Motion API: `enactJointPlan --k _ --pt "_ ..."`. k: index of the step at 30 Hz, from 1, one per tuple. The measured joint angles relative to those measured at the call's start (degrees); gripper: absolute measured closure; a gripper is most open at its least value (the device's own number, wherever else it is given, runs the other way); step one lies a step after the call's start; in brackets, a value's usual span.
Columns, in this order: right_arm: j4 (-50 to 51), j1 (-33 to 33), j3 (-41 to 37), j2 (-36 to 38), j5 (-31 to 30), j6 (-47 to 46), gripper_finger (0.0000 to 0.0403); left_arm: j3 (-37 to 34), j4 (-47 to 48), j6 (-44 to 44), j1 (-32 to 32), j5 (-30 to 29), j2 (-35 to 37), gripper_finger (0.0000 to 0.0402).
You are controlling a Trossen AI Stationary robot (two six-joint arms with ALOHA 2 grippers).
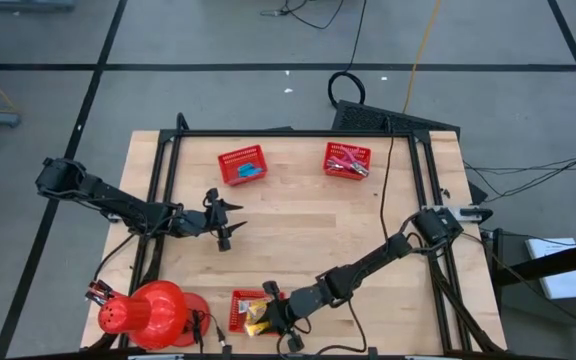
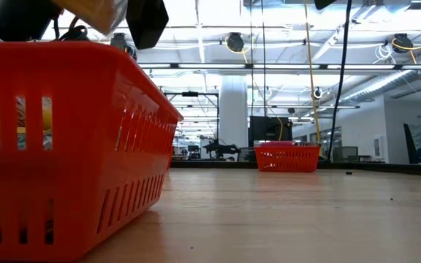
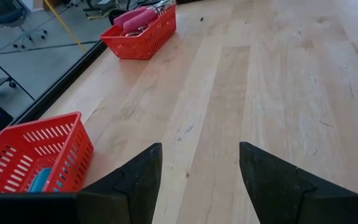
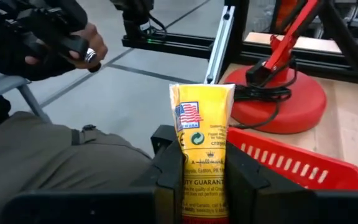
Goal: Pick & Place School Supplies
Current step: Put the yellow crayon pack into the bottom left red bin
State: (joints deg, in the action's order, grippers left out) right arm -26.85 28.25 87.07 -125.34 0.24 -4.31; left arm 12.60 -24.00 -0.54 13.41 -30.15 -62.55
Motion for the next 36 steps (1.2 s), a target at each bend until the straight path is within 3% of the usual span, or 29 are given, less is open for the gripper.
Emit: enactJointPlan --k 31,33,36 --pt "2.9 -3.3 -0.1 -3.6 2.6 -4.1 0.0344 0.0 0.1 -0.7 0.0 0.0 0.0 0.0183" --pt "1.5 -3.3 0.1 -3.8 2.6 -4.0 0.0328 0.0 0.2 -0.7 0.0 0.0 0.0 0.0183" --pt "1.5 -3.2 -0.1 -3.8 2.8 -3.4 0.0259 0.0 0.2 -0.8 0.0 0.0 0.0 0.0183"
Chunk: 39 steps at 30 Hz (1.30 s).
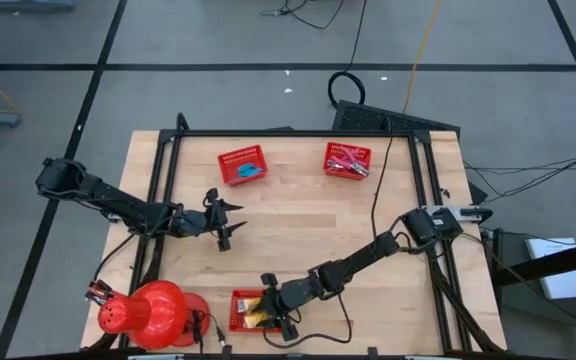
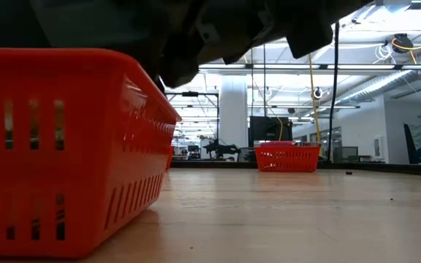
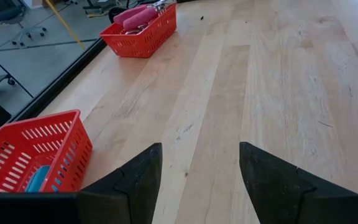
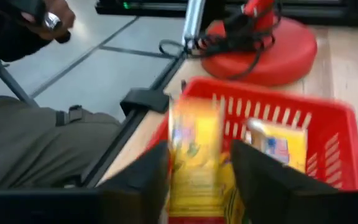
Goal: Pick & Place School Supplies
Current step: Put the yellow crayon pack into the bottom left red bin, then return to Home Position
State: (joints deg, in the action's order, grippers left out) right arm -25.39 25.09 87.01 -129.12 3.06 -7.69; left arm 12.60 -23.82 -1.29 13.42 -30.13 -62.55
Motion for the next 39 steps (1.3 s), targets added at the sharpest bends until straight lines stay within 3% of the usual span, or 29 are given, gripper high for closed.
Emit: enactJointPlan --k 4,7,12,16,22,30,34,39 --pt "-0.6 0.1 0.0 0.8 0.0 2.9 0.0171 0.0 -0.3 -0.1 0.1 0.0 0.0 0.0183" --pt "2.2 0.2 0.0 2.9 0.0 4.9 0.0133 0.0 -1.8 0.1 0.9 -1.4 0.5 0.0183" --pt "14.4 0.8 0.0 11.2 -4.0 9.9 0.012 0.0 0.9 0.6 3.1 -3.2 6.6 0.0183" --pt "21.8 1.3 -4.3 20.0 -6.2 13.0 0.0134 4.4 16.7 -3.4 5.4 -3.6 15.0 0.0183" --pt "10.8 1.2 -27.1 38.8 -6.9 12.1 0.0158 13.8 38.7 -10.6 9.9 -4.7 22.8 0.0183" --pt "-20.6 1.3 -63.1 63.9 -7.5 6.4 0.0176 15.7 43.1 -11.3 14.9 -8.5 28.5 0.0183" --pt "-24.1 1.3 -74.7 74.6 -8.5 1.5 0.0184 15.7 43.9 -12.3 16.1 -7.9 29.8 0.0183" --pt "-20.1 1.3 -82.1 84.7 -12.3 0.0 0.0201 15.7 46.9 -14.9 17.2 -3.1 29.7 0.0183"
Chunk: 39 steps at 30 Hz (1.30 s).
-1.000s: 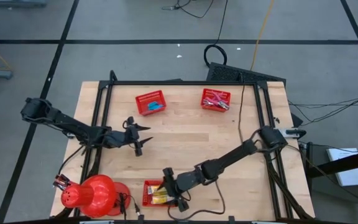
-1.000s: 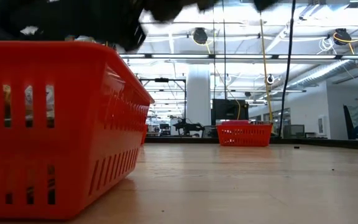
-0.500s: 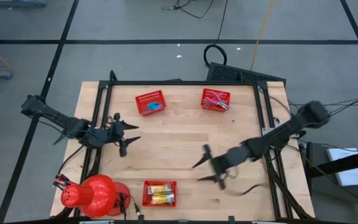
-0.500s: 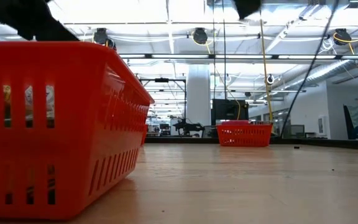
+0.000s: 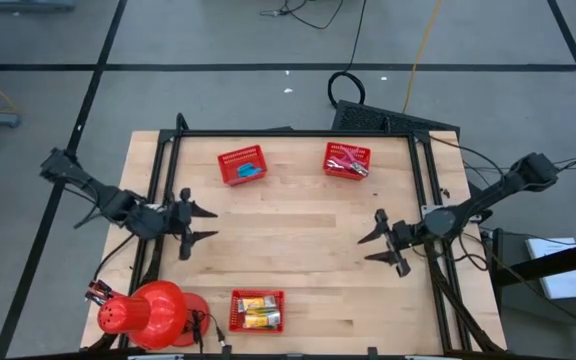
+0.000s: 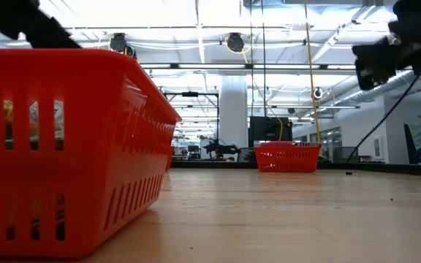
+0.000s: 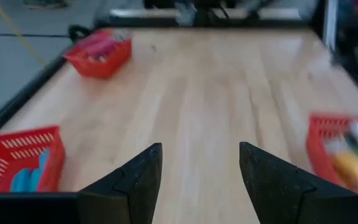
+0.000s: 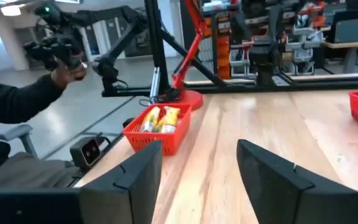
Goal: Pick & Place School Supplies
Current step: Return to Home Position
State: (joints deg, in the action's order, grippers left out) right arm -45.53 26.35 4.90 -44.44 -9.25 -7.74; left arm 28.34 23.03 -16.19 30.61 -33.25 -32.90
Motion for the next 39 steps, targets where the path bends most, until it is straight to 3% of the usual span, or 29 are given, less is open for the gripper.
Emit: enactJointPlan --k 4,12,17,21,28,34,37,39 --pt "8.9 0.0 -0.7 5.7 0.1 -1.2 0.022 0.0 6.3 0.1 2.7 -1.3 0.1 0.0183" --pt "24.7 0.0 -0.8 12.3 0.8 -1.7 0.0247 -1.3 2.4 3.4 13.6 -1.4 10.5 0.0183" --pt "24.1 0.0 -0.9 14.6 12.4 3.8 0.0247 -4.9 -1.2 7.5 19.8 -3.9 18.1 0.0183" --pt "23.5 0.0 -0.9 16.7 13.6 4.4 0.0253 -9.2 -2.8 7.7 21.9 -5.2 21.7 0.0183" --pt "25.4 0.0 -0.9 18.6 5.4 5.5 0.0275 -17.7 -10.8 8.2 24.0 7.7 24.9 0.0183" --pt "25.2 0.0 -1.0 18.6 10.9 6.4 0.0298 -21.9 -15.5 11.9 26.3 14.5 29.4 0.0183" --pt "24.3 0.0 -1.0 18.6 8.8 5.5 0.0313 -23.5 -16.4 15.8 27.3 18.2 32.2 0.0183" --pt "24.4 0.0 -1.0 18.6 6.8 5.6 0.0321 -23.9 -16.8 16.4 27.7 17.3 32.5 0.0183"
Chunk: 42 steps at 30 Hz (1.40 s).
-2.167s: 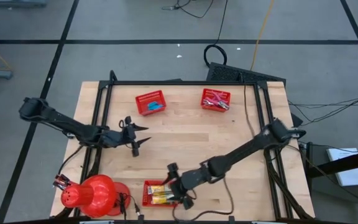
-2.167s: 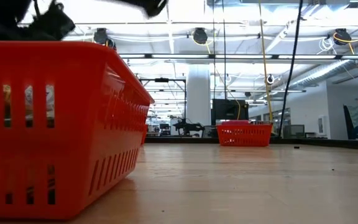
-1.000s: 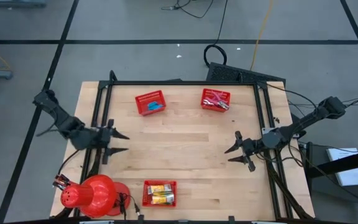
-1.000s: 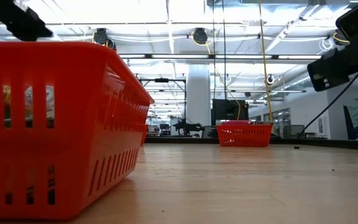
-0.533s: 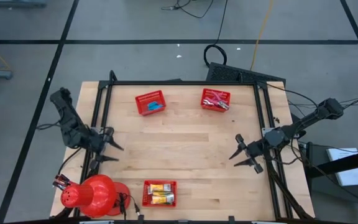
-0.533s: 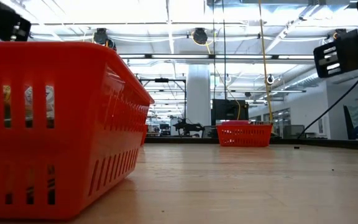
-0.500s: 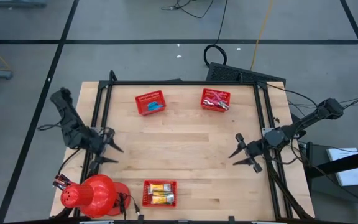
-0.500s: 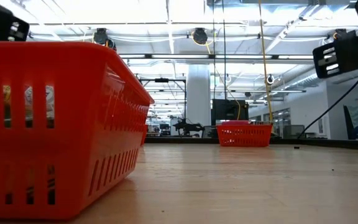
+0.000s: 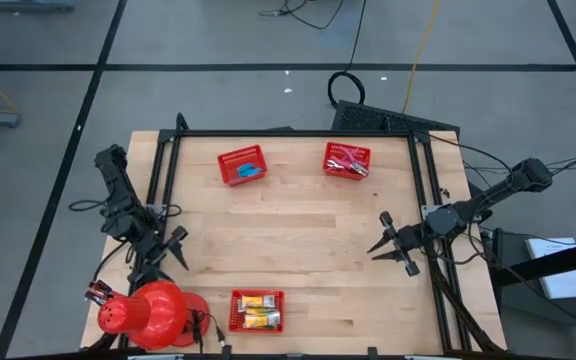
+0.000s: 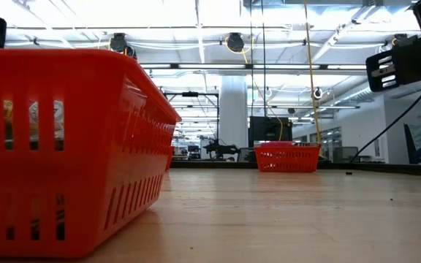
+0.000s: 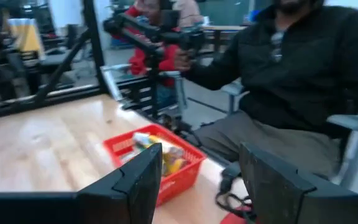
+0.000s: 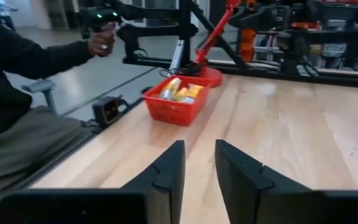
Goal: Pick & Place School Supplies
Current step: Return to Home Position
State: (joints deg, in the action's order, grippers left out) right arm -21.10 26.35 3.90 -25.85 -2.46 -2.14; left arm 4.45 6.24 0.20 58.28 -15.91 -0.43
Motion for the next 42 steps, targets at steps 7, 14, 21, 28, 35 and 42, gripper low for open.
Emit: enactJointPlan --k 7,14,21,28,35,42 --pt "-0.3 0.0 0.0 -0.1 -2.3 -0.1 0.0347 -0.8 -0.9 -1.1 -0.1 -4.6 0.1 0.0183" --pt "-3.7 0.0 0.0 0.0 -13.2 -1.3 0.0368 -0.8 -1.2 2.7 -0.8 -6.9 0.1 0.0183" --pt "-4.9 -1.4 0.0 -0.2 -21.4 6.2 0.0366 -0.8 -0.9 2.9 -7.3 -9.6 0.1 0.0183" --pt "-7.5 -9.1 0.0 -0.2 -24.3 11.4 0.0362 -0.8 -0.8 4.6 -18.8 -9.4 0.1 0.0183" --pt "-15.4 -20.5 0.0 -0.2 -12.7 13.8 0.0363 -0.8 -1.2 6.2 -35.6 1.9 0.1 0.0183" --pt "-15.1 -23.5 0.0 3.9 -6.5 14.1 0.0365 -0.8 0.9 5.7 -50.5 16.1 0.1 0.0183"
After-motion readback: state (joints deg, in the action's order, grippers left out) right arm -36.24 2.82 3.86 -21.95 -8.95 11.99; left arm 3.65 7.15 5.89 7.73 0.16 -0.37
